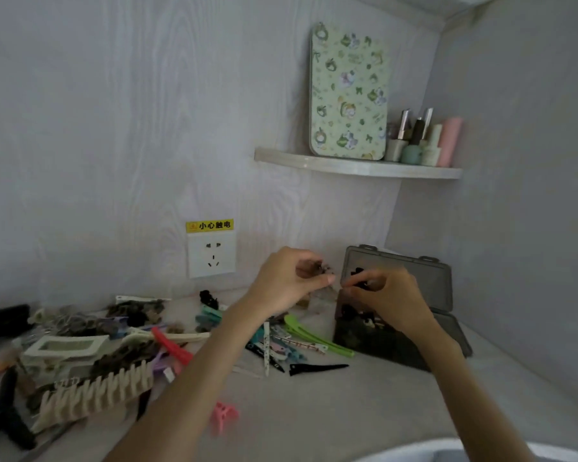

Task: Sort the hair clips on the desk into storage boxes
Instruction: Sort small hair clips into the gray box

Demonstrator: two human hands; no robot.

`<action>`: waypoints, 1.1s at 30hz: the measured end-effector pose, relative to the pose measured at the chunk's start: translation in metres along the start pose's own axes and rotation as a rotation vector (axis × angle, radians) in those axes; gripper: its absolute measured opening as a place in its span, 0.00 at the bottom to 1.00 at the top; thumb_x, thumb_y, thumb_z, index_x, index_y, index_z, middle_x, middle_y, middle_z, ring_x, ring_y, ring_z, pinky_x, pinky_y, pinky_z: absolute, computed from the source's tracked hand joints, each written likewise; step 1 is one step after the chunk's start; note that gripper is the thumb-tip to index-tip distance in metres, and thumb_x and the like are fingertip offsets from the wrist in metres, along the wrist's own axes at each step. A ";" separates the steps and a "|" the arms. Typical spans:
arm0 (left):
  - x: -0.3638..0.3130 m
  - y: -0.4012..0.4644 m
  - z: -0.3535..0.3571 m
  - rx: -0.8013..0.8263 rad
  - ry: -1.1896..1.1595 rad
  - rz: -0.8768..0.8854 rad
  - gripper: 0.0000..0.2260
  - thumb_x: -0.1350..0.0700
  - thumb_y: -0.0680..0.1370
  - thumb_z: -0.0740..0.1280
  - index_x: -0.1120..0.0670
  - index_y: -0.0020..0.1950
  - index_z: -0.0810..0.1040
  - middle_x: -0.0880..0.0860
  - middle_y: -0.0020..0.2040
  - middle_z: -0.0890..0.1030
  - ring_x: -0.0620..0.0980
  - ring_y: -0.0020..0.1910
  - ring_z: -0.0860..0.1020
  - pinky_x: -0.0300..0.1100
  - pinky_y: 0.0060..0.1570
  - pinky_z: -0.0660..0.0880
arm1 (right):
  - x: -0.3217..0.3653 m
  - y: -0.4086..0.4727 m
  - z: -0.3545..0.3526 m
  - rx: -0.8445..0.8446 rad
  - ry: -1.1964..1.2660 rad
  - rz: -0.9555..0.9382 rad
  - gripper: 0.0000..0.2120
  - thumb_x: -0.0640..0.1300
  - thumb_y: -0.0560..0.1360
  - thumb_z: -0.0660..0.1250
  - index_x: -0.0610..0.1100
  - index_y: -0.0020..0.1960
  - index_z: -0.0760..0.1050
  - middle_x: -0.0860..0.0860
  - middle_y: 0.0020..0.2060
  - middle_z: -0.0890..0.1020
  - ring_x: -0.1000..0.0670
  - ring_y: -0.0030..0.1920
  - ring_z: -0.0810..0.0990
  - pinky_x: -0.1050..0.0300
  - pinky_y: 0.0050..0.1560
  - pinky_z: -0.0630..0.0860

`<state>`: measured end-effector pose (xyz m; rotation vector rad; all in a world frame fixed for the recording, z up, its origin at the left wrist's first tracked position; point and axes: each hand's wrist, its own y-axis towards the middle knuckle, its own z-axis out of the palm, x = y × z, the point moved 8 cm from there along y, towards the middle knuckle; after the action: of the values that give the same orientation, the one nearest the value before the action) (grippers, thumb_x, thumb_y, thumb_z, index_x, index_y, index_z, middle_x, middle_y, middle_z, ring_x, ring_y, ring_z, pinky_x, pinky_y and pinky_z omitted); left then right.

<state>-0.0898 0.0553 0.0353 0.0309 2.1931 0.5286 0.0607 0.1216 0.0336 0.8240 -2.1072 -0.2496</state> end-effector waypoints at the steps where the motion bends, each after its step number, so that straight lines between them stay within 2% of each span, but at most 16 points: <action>1: -0.005 0.003 0.019 0.041 -0.018 0.004 0.18 0.51 0.71 0.73 0.55 0.59 0.80 0.51 0.53 0.83 0.43 0.47 0.81 0.38 0.52 0.77 | -0.008 -0.005 -0.013 -0.001 -0.047 0.009 0.04 0.41 0.69 0.73 0.47 0.43 0.84 0.56 0.32 0.80 0.63 0.27 0.76 0.74 0.28 0.70; 3: -0.009 0.007 0.051 0.115 -0.007 -0.004 0.14 0.53 0.71 0.73 0.55 0.55 0.81 0.50 0.47 0.84 0.41 0.39 0.80 0.38 0.45 0.78 | -0.022 -0.011 -0.029 0.025 -0.150 0.036 0.03 0.43 0.69 0.73 0.48 0.43 0.84 0.55 0.33 0.81 0.61 0.25 0.76 0.73 0.27 0.70; 4: -0.010 0.008 0.064 0.128 0.024 0.005 0.13 0.53 0.71 0.73 0.55 0.54 0.82 0.51 0.45 0.84 0.43 0.38 0.80 0.41 0.44 0.79 | -0.029 -0.014 -0.034 0.053 -0.187 0.053 0.03 0.44 0.69 0.72 0.48 0.43 0.84 0.54 0.34 0.82 0.61 0.26 0.76 0.73 0.27 0.70; 6: -0.011 0.011 0.080 0.110 0.061 0.009 0.13 0.55 0.70 0.74 0.56 0.53 0.82 0.52 0.47 0.84 0.47 0.43 0.82 0.47 0.49 0.79 | -0.043 -0.015 -0.037 0.132 -0.258 0.086 0.04 0.46 0.70 0.72 0.51 0.44 0.84 0.53 0.39 0.84 0.60 0.32 0.78 0.69 0.33 0.74; 7: -0.012 0.012 0.085 0.103 0.052 0.000 0.15 0.56 0.69 0.74 0.55 0.55 0.81 0.52 0.50 0.84 0.47 0.47 0.82 0.47 0.53 0.78 | -0.048 -0.016 -0.038 0.163 -0.270 0.095 0.05 0.47 0.70 0.71 0.53 0.45 0.84 0.54 0.42 0.85 0.59 0.36 0.79 0.65 0.39 0.76; 9: -0.017 0.012 0.094 0.117 0.011 -0.022 0.21 0.59 0.69 0.75 0.54 0.61 0.78 0.52 0.56 0.82 0.47 0.55 0.80 0.44 0.59 0.76 | -0.057 -0.018 -0.043 0.187 -0.248 0.111 0.07 0.45 0.71 0.71 0.55 0.47 0.83 0.57 0.45 0.84 0.59 0.42 0.79 0.69 0.42 0.75; 11: -0.018 0.012 0.102 0.182 -0.024 -0.031 0.25 0.61 0.68 0.75 0.53 0.65 0.75 0.52 0.59 0.80 0.46 0.57 0.79 0.43 0.61 0.75 | -0.059 -0.019 -0.044 0.208 -0.239 0.108 0.11 0.42 0.71 0.70 0.51 0.52 0.82 0.58 0.47 0.82 0.59 0.45 0.78 0.73 0.43 0.72; 13: -0.018 0.011 0.106 0.246 -0.054 -0.042 0.27 0.64 0.69 0.74 0.52 0.67 0.73 0.52 0.59 0.80 0.46 0.56 0.79 0.43 0.59 0.76 | -0.059 -0.021 -0.043 0.257 -0.263 0.089 0.14 0.39 0.72 0.69 0.48 0.56 0.80 0.55 0.50 0.82 0.55 0.49 0.79 0.64 0.51 0.75; 15: -0.019 0.010 0.101 0.252 -0.057 -0.042 0.27 0.67 0.70 0.72 0.53 0.67 0.72 0.53 0.59 0.80 0.48 0.56 0.79 0.44 0.59 0.76 | -0.060 -0.020 -0.044 0.248 -0.257 0.093 0.13 0.37 0.72 0.67 0.48 0.55 0.81 0.51 0.51 0.83 0.50 0.50 0.81 0.53 0.55 0.77; 16: -0.019 0.009 0.097 0.241 -0.048 -0.034 0.26 0.68 0.70 0.71 0.53 0.67 0.72 0.53 0.59 0.80 0.48 0.56 0.79 0.42 0.58 0.76 | -0.062 -0.019 -0.046 0.221 -0.243 0.113 0.14 0.36 0.73 0.66 0.48 0.54 0.81 0.50 0.50 0.84 0.49 0.50 0.81 0.52 0.54 0.77; 20: -0.016 0.003 0.067 0.198 0.008 -0.019 0.24 0.68 0.71 0.69 0.52 0.65 0.74 0.48 0.59 0.79 0.43 0.54 0.78 0.34 0.53 0.74 | -0.062 -0.015 -0.046 0.121 -0.256 0.130 0.17 0.34 0.72 0.61 0.50 0.52 0.82 0.53 0.47 0.84 0.52 0.49 0.81 0.57 0.53 0.76; 24: 0.004 -0.014 0.006 0.062 0.120 -0.026 0.18 0.65 0.72 0.70 0.51 0.60 0.78 0.47 0.54 0.81 0.42 0.51 0.80 0.37 0.54 0.76 | -0.032 -0.012 -0.014 0.185 -0.238 0.011 0.14 0.38 0.74 0.61 0.51 0.51 0.82 0.54 0.47 0.84 0.56 0.43 0.80 0.61 0.46 0.77; 27: 0.049 -0.030 -0.061 -0.088 0.191 -0.191 0.14 0.65 0.72 0.70 0.50 0.54 0.81 0.47 0.49 0.83 0.44 0.46 0.81 0.41 0.54 0.77 | -0.002 -0.006 0.029 0.218 -0.163 -0.075 0.13 0.37 0.74 0.62 0.49 0.49 0.82 0.52 0.46 0.84 0.57 0.41 0.80 0.62 0.45 0.77; 29: 0.084 -0.042 -0.098 -0.132 0.297 -0.334 0.15 0.66 0.72 0.69 0.49 0.52 0.81 0.50 0.51 0.83 0.47 0.49 0.81 0.46 0.57 0.76 | 0.019 0.001 0.064 0.211 -0.129 -0.126 0.12 0.36 0.73 0.63 0.48 0.49 0.82 0.51 0.46 0.84 0.56 0.43 0.80 0.61 0.47 0.77; 31: 0.106 -0.051 -0.114 -0.088 0.393 -0.459 0.15 0.64 0.72 0.70 0.53 0.57 0.80 0.53 0.57 0.81 0.50 0.55 0.79 0.46 0.61 0.73 | 0.037 0.005 0.095 0.220 -0.120 -0.148 0.11 0.39 0.74 0.64 0.48 0.52 0.81 0.50 0.48 0.84 0.54 0.46 0.80 0.57 0.50 0.78; 33: 0.118 -0.056 -0.113 0.033 0.410 -0.550 0.18 0.59 0.73 0.71 0.54 0.63 0.76 0.53 0.62 0.78 0.51 0.60 0.76 0.44 0.63 0.71 | 0.055 0.012 0.123 0.211 -0.163 -0.188 0.12 0.39 0.76 0.61 0.47 0.55 0.79 0.50 0.51 0.83 0.51 0.49 0.80 0.56 0.52 0.78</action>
<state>-0.2415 -0.0124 -0.0124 -0.6977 2.4623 0.1929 -0.0634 0.0824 -0.0030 1.1639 -2.2360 -0.2008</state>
